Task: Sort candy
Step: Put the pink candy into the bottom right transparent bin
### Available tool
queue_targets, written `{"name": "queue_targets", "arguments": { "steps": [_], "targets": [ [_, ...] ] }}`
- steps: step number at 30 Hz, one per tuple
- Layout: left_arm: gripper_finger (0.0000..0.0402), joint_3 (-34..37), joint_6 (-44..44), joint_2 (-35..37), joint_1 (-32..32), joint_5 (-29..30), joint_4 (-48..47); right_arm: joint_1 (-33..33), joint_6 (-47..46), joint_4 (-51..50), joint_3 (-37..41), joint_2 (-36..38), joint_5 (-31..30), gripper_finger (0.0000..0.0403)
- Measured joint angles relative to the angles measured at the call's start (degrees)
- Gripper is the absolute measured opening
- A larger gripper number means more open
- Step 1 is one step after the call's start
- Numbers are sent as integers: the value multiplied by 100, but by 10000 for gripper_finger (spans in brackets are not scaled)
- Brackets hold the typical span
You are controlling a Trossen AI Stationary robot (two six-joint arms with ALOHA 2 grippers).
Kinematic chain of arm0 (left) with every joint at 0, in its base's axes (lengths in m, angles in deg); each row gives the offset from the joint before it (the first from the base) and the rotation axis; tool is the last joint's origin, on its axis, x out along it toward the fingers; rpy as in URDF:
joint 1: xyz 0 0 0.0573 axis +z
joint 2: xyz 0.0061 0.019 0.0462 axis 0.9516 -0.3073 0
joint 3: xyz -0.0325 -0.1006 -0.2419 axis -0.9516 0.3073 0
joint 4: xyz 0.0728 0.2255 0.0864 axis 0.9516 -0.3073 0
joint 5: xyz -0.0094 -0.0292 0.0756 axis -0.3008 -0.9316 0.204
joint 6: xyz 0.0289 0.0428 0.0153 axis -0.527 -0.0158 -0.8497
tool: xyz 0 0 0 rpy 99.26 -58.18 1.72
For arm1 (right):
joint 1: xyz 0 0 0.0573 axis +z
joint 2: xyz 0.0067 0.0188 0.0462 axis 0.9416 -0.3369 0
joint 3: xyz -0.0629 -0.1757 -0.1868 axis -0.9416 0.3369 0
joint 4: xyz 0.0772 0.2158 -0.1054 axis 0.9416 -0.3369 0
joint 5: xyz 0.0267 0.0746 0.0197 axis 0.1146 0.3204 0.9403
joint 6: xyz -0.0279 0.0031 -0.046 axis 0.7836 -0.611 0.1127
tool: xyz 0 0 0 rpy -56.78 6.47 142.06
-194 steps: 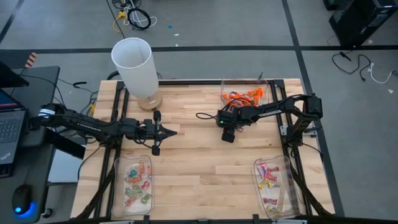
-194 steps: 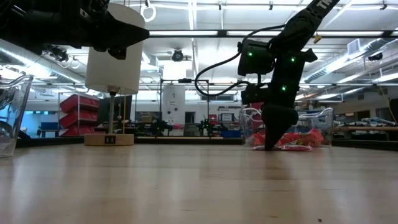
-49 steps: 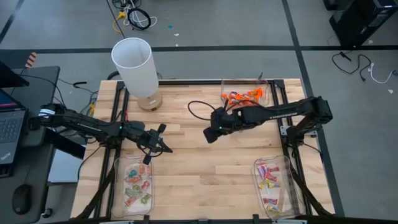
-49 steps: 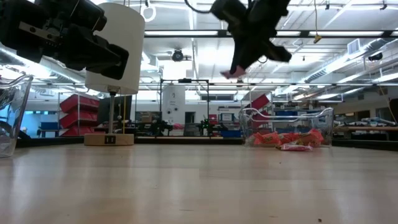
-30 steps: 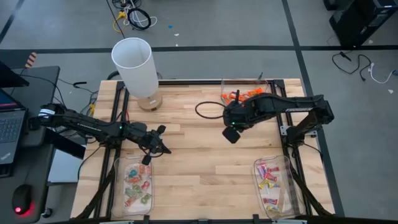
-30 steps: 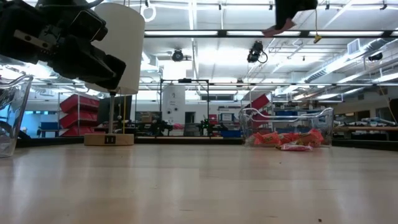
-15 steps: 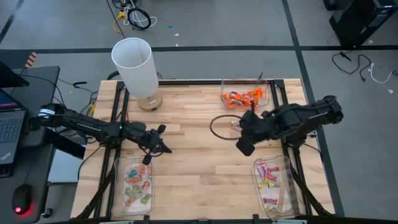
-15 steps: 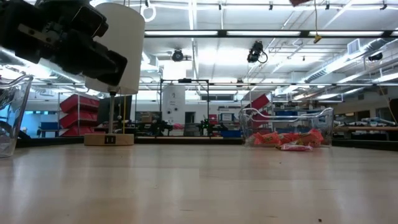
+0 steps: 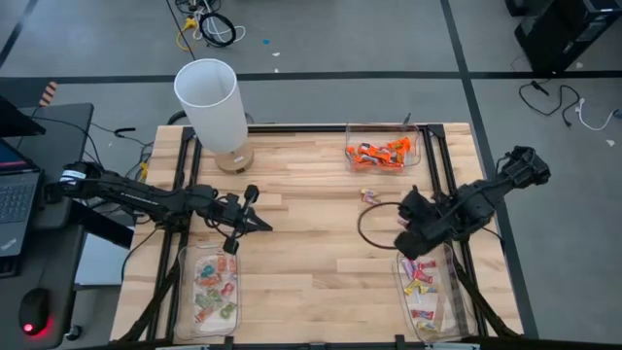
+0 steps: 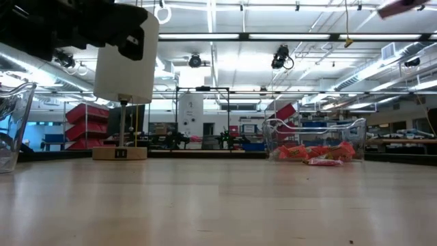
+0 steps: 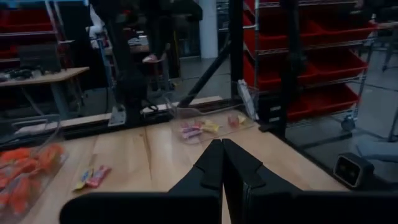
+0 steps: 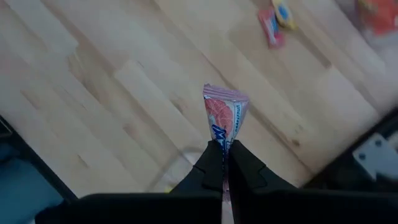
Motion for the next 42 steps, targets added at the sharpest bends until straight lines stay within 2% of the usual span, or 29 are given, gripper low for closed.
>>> {"name": "queue_targets", "arguments": {
  "steps": [8, 15, 18, 24, 33, 42],
  "targets": [
    [5, 0, -118, 0, 0, 897, 162, 783, -1139, 106, 1078, 690, 238, 2],
    [5, 0, -269, -1, 0, 1377, 211, 1136, -2237, 335, 1753, 900, 1021, 2],
    [5, 0, -269, 0, 0, 1611, 247, 1267, -2287, 713, 1963, 876, 1217, 2],
    [5, 0, -269, -1, 0, 1859, 242, 1649, -2055, 2080, 2480, 794, 1294, 1],
    [5, 0, -538, -1, 4, 1891, 243, 2010, -2122, 2763, 3107, 66, 3006, 0],
    [5, 0, -635, -2, 9, 1966, 293, 2023, -2146, 2921, 3115, -439, 3108, 1]
  ]
}}
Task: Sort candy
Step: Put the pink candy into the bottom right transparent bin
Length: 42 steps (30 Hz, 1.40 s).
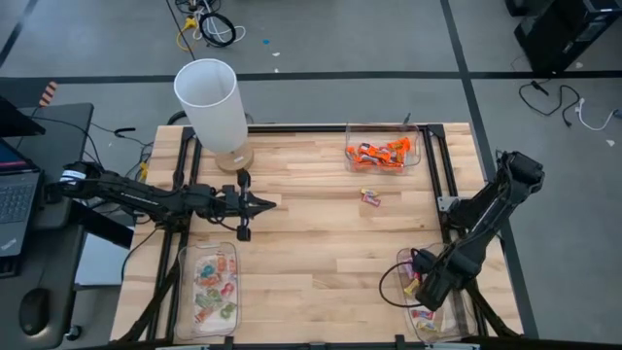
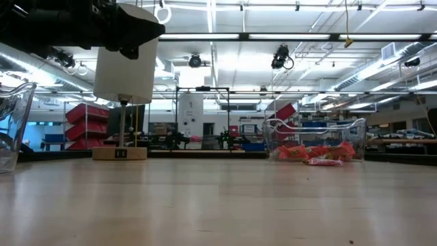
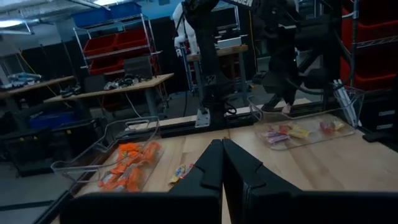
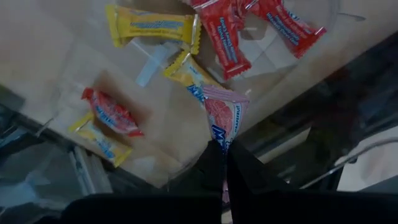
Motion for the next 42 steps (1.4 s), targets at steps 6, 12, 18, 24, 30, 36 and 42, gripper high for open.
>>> {"name": "queue_targets", "arguments": {
  "steps": [6, 12, 18, 24, 30, 36, 42],
  "targets": [
    [5, 0, -78, 2, 0, 4, 0, 0, -140, -31, 0, -183, 17, 16],
    [5, 0, -86, 1, 0, 17, -2, 0, -451, -71, 0, -173, 89, 49],
    [5, 0, -86, 0, 0, 18, -4, 0, -546, -103, -27, -167, 154, 74],
    [5, 0, -86, 0, 0, 17, -7, 0, -591, -104, -33, -165, 154, 93],
    [5, 0, -64, 1, 2, 16, -10, 0, -593, -146, -37, -165, 108, 116],
    [5, 0, -25, 1, 2, 15, -22, 0, -595, -147, -37, -165, 104, 137],
    [5, 0, 68, 2, 0, 13, -22, -43, -850, -177, -207, -141, -280, 158]
  ]
}}
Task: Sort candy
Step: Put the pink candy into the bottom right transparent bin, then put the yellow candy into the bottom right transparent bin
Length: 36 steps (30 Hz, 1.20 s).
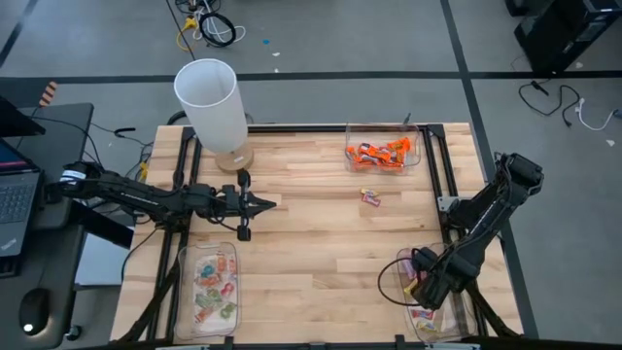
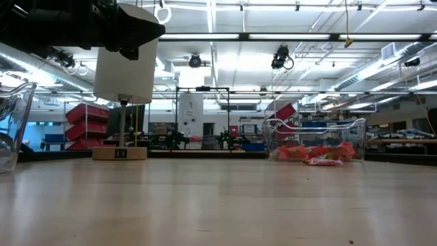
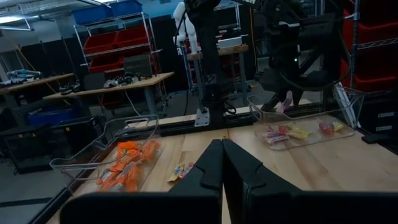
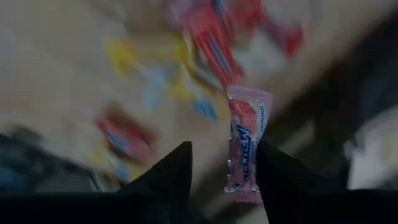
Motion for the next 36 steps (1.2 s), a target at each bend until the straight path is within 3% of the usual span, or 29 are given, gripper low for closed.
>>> {"name": "queue_targets", "arguments": {
  "steps": [2, 5, 9, 12, 14, 19, 27, 31, 36],
  "targets": [
    [5, 0, 21, -2, 0, -2, 0, 19, 43, 23, -3, -39, -335, 163],
    [5, 0, 24, 0, 0, -2, 0, 12, 26, -63, -30, -45, 326, 168],
    [5, -2, 25, 0, 0, -2, -17, 62, -79, -231, -104, -8, 25, 173],
    [5, -2, 37, -1, 0, -4, -36, -11, -134, -290, -104, -9, 512, 176],
    [5, -2, 41, -2, 0, -4, -37, -14, -199, -298, -104, -2, 486, 176],
    [5, -2, 43, -1, 0, -6, -35, 45, 5, -431, -356, 0, -1029, 176],
    [5, -2, 67, -2, 0, -7, 140, -170, 224, -2112, -1553, 9, -3803, 176],
    [5, -4, 102, 0, 0, -15, 345, -763, 859, -2625, -1829, 9, -4395, 176],
    [5, -4, 388, 0, 0, -15, 408, -1913, 1964, -2561, -1870, 7, -4701, 176]
  ]
}}
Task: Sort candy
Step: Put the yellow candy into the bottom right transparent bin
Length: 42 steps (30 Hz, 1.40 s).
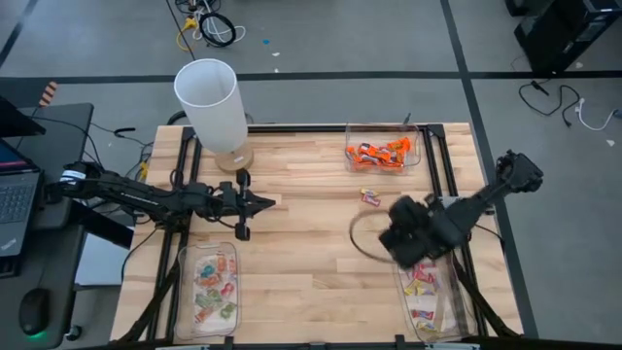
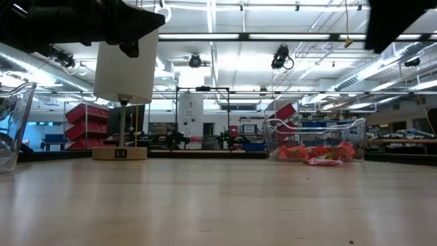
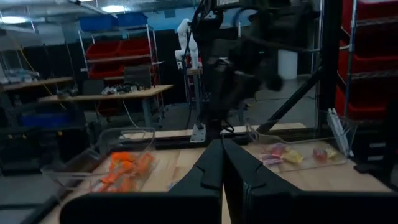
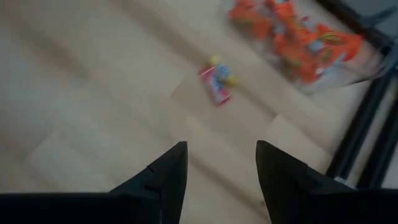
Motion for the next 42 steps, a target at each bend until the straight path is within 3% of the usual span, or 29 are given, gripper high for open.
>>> {"name": "queue_targets", "arguments": {
  "steps": [8, 14, 20, 27, 35, 42],
  "targets": [
    [5, 0, 370, -2, 0, 2, -20, -1800, 345, 559, 0, -2, 24, 174],
    [5, 0, 385, -2, 0, 2, -90, -2542, 1490, 1756, 0, -67, 51, 174],
    [5, 0, 376, -2, 0, 7, -211, -2977, 2661, 2694, -2, -333, 249, 172],
    [5, 0, 238, -2, 0, 20, -348, -3269, 2704, 2622, -2, -1027, 485, 172],
    [5, 0, 48, -1, 1, 63, -362, -3670, 2767, 2599, -2, -1652, 1262, 172],
    [5, 0, -154, -2, 2, 63, -364, -3808, 2979, 2339, -2, -1937, 1391, 172]
  ]
}}
